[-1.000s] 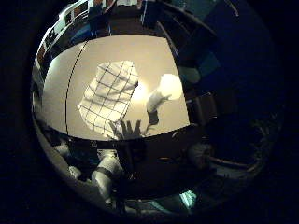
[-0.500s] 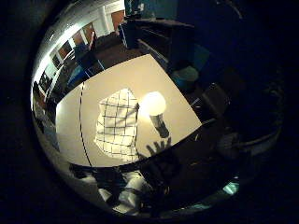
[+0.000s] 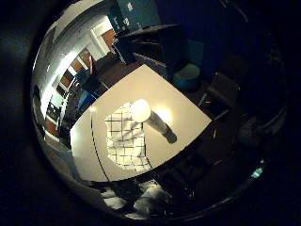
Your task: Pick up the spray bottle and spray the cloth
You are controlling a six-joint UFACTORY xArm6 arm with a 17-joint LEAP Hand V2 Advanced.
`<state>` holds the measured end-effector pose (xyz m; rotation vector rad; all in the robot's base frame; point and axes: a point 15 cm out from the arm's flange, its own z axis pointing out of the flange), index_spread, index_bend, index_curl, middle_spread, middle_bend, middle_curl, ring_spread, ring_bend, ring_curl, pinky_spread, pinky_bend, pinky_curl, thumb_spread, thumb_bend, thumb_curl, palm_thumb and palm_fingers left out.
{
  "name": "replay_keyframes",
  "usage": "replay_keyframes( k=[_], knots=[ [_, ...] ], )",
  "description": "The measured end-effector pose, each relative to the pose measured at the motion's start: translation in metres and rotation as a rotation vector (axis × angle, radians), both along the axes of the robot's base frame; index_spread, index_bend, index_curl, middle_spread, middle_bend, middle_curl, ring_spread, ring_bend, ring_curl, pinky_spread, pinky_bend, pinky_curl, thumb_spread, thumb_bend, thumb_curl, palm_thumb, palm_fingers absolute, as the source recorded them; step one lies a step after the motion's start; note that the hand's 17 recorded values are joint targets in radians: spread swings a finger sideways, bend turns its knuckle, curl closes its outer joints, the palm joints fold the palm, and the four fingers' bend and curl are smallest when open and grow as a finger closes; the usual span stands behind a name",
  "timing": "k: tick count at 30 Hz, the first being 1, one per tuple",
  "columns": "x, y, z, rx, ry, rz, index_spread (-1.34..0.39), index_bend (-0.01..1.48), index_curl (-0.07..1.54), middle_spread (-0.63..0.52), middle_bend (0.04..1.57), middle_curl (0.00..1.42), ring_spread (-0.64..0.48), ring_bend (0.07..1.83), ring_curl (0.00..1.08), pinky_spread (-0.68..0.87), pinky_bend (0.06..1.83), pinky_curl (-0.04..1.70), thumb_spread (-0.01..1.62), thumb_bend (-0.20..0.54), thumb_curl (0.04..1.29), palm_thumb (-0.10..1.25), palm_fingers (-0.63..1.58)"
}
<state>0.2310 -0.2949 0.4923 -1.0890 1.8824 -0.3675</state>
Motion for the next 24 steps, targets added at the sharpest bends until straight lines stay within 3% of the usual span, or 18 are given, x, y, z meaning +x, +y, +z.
replay_keyframes(
  k=[14,24],
  knots=[
    [-0.024,-0.003,-0.086,0.1,-0.025,-0.005,-0.2,0.16,0.29,0.12,0.21,0.36,0.22,0.37,0.26,0.4,0.46,0.26,1.06,-0.023,0.48,0.77,0.22],
    [-0.05,-0.013,-0.099,0.068,-0.051,-0.032,-0.19,0.16,0.29,0.14,0.22,0.36,0.22,0.38,0.26,0.4,0.45,0.26,1.07,-0.021,0.47,0.76,0.21]
  ],
)
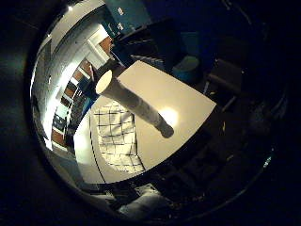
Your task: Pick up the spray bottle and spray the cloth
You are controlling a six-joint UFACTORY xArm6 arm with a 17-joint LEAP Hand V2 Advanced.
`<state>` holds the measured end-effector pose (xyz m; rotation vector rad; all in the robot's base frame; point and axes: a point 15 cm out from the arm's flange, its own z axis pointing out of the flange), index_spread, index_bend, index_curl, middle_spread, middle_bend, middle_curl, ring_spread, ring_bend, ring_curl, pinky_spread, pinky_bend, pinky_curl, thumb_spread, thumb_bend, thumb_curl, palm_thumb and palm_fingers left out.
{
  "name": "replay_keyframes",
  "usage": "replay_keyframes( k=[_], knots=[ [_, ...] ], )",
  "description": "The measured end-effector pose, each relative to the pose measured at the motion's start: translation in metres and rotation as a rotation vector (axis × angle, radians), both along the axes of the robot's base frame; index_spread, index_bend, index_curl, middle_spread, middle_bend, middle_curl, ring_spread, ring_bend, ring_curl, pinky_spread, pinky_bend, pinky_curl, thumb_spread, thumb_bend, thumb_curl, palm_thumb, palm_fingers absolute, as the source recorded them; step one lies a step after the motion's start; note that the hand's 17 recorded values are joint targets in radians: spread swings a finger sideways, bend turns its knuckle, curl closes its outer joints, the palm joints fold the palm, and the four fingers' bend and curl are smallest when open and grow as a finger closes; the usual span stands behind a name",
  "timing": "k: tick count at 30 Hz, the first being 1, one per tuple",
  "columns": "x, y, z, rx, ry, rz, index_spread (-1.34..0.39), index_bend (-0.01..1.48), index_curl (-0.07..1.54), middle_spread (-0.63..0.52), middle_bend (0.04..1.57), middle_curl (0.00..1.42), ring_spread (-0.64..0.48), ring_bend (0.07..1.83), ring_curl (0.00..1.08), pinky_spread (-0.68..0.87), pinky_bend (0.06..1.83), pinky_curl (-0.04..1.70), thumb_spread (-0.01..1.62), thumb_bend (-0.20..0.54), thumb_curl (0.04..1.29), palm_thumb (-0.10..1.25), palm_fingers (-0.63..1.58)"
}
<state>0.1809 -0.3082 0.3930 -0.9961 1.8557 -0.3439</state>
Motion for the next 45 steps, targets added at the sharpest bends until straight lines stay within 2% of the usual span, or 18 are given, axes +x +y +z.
replay_keyframes(
  k=[19,26,45],
  knots=[
    [-0.002,-0.002,-0.049,0.062,-0.021,0.031,-0.17,0.16,0.29,0.14,0.23,0.36,0.23,0.39,0.27,0.4,0.44,0.27,1.07,-0.025,0.46,0.74,0.21],
    [-0.002,-0.003,-0.088,0.055,-0.009,0.026,-0.17,0.16,0.29,0.14,0.24,0.37,0.22,0.41,0.27,0.4,0.43,0.27,1.07,-0.021,0.45,0.73,0.21],
    [0.021,-0.013,-0.147,0.125,0.04,0.022,-0.11,0.15,0.26,0.19,0.27,0.37,0.24,0.49,0.28,0.4,0.5,0.29,1.03,-0.027,0.34,0.62,0.16]
  ],
)
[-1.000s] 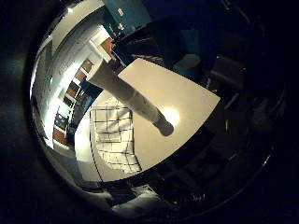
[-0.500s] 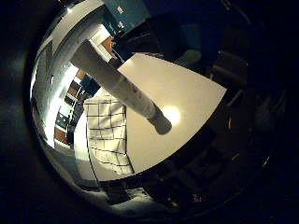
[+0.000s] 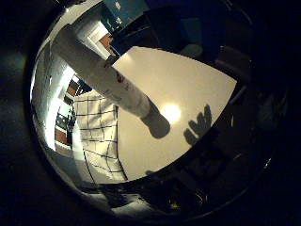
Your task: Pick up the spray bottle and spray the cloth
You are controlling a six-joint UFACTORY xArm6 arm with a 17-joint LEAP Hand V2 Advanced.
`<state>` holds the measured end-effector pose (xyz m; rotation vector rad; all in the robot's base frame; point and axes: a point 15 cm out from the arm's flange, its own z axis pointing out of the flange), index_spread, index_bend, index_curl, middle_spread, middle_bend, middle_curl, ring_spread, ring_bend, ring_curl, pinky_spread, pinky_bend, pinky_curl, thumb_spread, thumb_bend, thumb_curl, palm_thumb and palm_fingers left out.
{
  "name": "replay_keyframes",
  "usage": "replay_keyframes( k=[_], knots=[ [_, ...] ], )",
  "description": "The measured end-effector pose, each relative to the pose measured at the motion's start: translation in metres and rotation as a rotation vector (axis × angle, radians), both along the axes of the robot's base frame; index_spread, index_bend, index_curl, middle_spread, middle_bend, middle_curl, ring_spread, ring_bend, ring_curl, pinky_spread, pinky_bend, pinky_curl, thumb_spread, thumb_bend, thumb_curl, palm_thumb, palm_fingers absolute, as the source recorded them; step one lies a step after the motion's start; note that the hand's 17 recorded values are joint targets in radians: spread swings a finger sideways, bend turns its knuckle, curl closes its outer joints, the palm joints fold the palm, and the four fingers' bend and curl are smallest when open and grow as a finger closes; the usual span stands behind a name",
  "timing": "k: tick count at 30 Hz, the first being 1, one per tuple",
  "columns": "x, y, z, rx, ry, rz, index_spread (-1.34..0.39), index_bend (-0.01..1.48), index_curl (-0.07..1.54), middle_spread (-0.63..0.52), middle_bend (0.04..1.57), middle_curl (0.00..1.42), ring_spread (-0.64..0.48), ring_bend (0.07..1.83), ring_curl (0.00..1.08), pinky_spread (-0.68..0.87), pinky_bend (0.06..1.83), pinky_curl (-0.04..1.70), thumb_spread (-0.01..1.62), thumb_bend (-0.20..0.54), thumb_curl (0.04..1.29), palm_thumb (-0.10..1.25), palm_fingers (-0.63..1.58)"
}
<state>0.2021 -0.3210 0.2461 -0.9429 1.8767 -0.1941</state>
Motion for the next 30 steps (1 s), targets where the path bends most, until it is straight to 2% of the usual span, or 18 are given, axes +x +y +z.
replay_keyframes(
  k=[17,30],
  knots=[
    [0.003,-0.002,-0.038,0.215,0.037,-0.066,-0.05,0.16,0.28,0.22,0.3,0.37,0.27,0.51,0.27,0.42,0.51,0.27,1.02,-0.026,0.32,0.58,0.17],
    [0.035,-0.005,-0.026,0.303,0.005,-0.09,-0.02,0.16,0.3,0.25,0.3,0.36,0.3,0.47,0.25,0.42,0.48,0.27,1.02,-0.025,0.32,0.58,0.18]
  ],
)
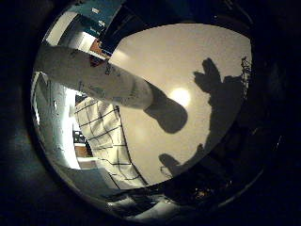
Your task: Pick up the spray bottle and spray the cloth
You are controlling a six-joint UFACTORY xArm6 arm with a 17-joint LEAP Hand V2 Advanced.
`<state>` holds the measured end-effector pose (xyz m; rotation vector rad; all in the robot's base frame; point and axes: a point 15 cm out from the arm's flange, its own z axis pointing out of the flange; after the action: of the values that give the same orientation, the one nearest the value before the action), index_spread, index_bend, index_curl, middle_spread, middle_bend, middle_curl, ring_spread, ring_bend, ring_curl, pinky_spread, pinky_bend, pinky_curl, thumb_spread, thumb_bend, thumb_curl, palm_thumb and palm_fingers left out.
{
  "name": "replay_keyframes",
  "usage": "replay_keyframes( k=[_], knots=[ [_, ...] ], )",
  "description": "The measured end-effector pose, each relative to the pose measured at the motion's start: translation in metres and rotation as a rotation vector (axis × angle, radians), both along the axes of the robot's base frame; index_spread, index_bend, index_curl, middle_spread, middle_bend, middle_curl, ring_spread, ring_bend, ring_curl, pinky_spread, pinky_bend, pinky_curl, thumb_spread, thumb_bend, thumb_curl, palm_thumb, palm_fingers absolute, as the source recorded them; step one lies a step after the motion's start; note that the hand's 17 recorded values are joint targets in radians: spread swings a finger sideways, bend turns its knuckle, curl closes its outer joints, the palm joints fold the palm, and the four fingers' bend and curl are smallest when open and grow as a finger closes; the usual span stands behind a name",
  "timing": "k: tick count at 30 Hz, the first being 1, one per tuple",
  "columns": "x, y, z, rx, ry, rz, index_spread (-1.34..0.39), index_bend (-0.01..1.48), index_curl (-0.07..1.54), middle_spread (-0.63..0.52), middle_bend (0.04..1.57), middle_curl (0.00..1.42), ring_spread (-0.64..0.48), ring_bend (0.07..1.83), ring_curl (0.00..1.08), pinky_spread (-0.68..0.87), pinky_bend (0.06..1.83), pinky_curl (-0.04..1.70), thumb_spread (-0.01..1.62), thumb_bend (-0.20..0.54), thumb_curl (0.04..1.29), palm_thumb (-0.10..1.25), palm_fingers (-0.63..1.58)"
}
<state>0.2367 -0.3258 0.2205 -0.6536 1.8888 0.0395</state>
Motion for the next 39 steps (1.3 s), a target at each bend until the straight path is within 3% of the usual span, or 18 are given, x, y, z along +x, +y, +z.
replay_keyframes(
  k=[7,15,21,26,29,31,39],
  knots=[
    [0.02,0.007,0.002,0.019,-0.004,0.016,-0.02,0.16,0.3,0.26,0.3,0.36,0.3,0.45,0.24,0.42,0.46,0.26,1.02,-0.024,0.32,0.59,0.19],
    [0.067,-0.001,0.004,0.085,0.007,-0.012,-0.01,0.17,0.31,0.16,0.35,0.39,0.25,0.47,0.25,0.39,0.42,0.25,0.99,-0.022,0.33,0.63,0.29],
    [0.09,-0.002,0.005,0.149,-0.005,-0.056,-0.13,0.17,0.31,-0.06,0.47,0.47,-0.01,0.78,0.36,0.18,0.49,0.25,0.96,0.0,0.37,0.84,0.55],
    [0.097,-0.003,0.003,0.163,-0.001,-0.074,-0.3,0.21,0.38,-0.24,0.62,0.57,-0.22,0.95,0.44,-0.15,0.78,0.31,0.97,-0.013,0.39,0.98,0.93],
    [0.101,-0.002,-0.002,0.159,0.013,-0.075,-0.38,0.33,0.47,-0.28,0.69,0.63,-0.26,1.0,0.47,-0.31,0.91,0.36,0.98,-0.017,0.38,1.0,1.19],
    [0.103,-0.001,-0.002,0.161,0.012,-0.067,-0.4,0.44,0.54,-0.28,0.78,0.66,-0.25,1.03,0.49,-0.35,0.95,0.39,0.98,-0.016,0.38,1.01,1.24],
    [0.111,0.003,0.011,0.172,-0.024,-0.018,-0.29,0.83,0.72,-0.15,1.07,0.69,-0.19,1.19,0.54,-0.3,1.09,0.5,0.97,-0.01,0.41,1.04,1.27]
  ],
)
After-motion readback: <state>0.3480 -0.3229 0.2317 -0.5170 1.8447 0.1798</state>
